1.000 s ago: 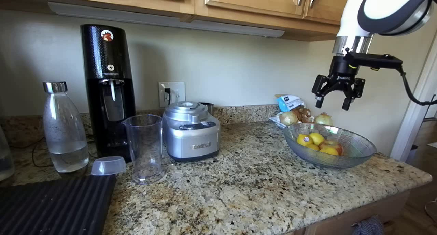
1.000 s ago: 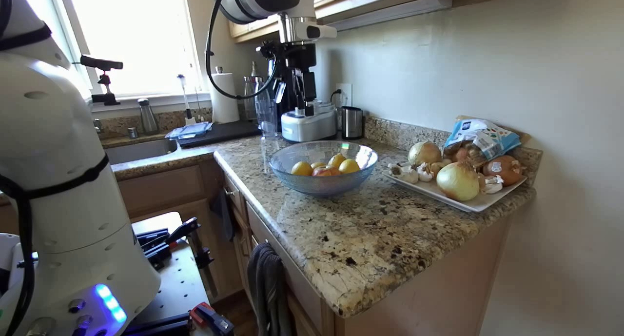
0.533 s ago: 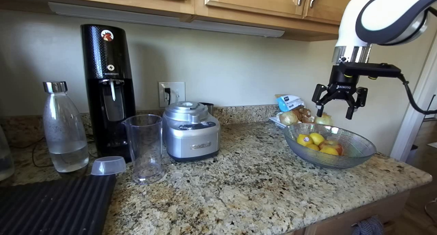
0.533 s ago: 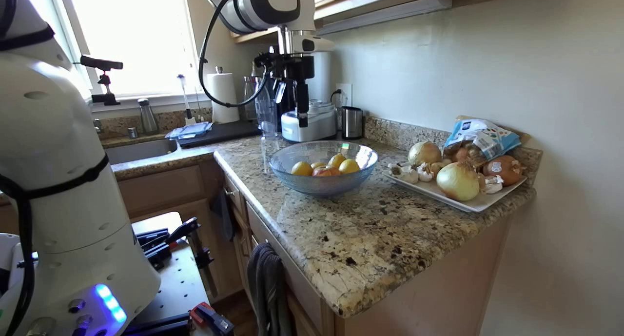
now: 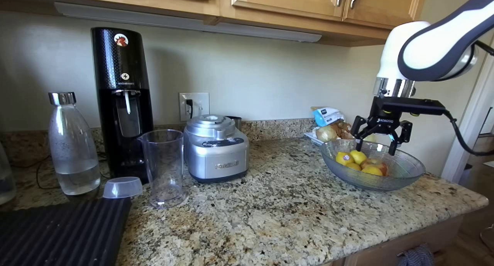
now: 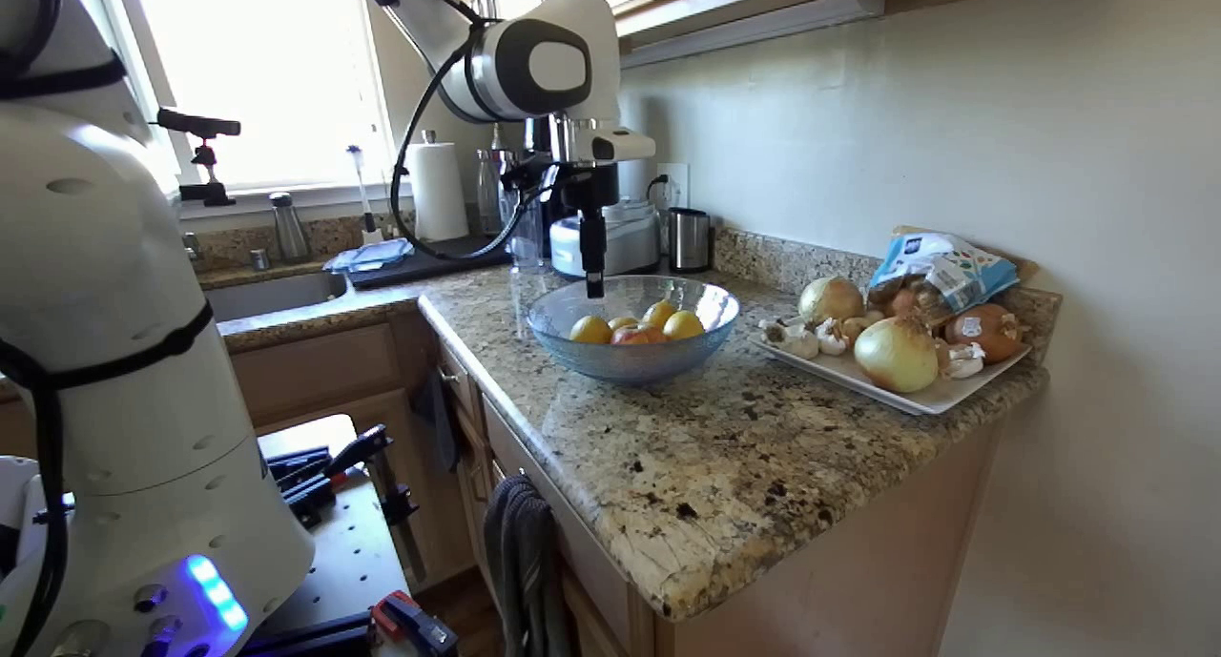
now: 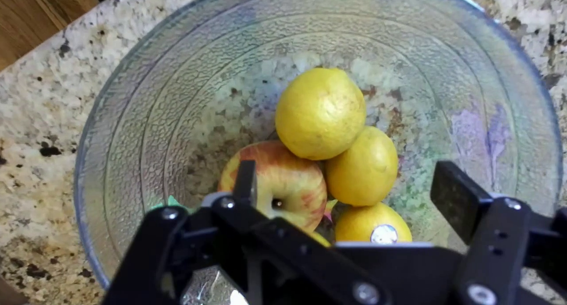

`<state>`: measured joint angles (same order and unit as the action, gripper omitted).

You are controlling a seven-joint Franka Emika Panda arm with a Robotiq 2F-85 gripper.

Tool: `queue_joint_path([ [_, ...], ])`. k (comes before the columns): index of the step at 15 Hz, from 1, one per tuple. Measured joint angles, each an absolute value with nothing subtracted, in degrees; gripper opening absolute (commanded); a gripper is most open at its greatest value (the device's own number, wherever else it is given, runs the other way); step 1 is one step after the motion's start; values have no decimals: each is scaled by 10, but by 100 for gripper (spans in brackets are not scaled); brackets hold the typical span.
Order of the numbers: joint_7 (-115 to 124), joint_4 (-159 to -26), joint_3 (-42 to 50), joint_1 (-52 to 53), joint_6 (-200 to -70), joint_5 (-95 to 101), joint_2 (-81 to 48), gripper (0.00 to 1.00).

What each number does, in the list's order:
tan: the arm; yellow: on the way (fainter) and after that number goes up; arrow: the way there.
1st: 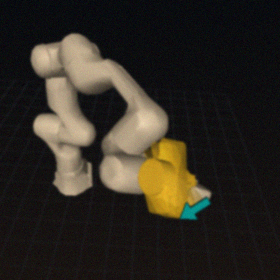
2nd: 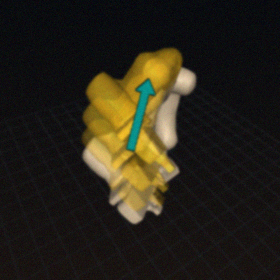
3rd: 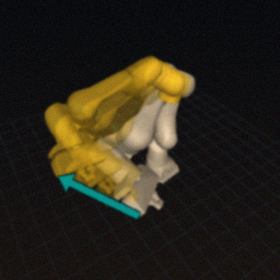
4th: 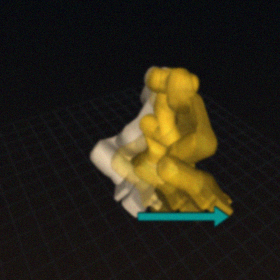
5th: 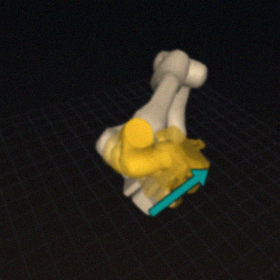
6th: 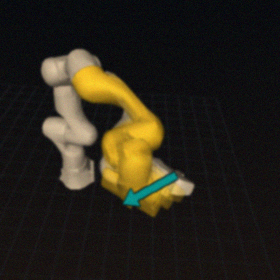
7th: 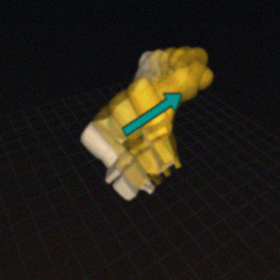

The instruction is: Move the fruits from the bowl to the counter

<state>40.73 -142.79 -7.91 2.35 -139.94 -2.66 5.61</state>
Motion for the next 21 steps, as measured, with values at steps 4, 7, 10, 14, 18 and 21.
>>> queue_joint_path([
  [4, 400, -1442, -74, 23, -1442, -27, 34, 100],
  [7, 378, -1449, -66, 23, -1460, -27, 21, 100],
  [10, 348, -1456, -61, 24, -1474, -41, 10, 100],
  [14, 310, -1457, -61, 25, -1483, -68, -7, 100],
  [18, 298, -1457, -61, 29, -1483, -70, -23, 100],
  [21, 295, -1457, -61, 31, -1485, -70, -31, 79],
])
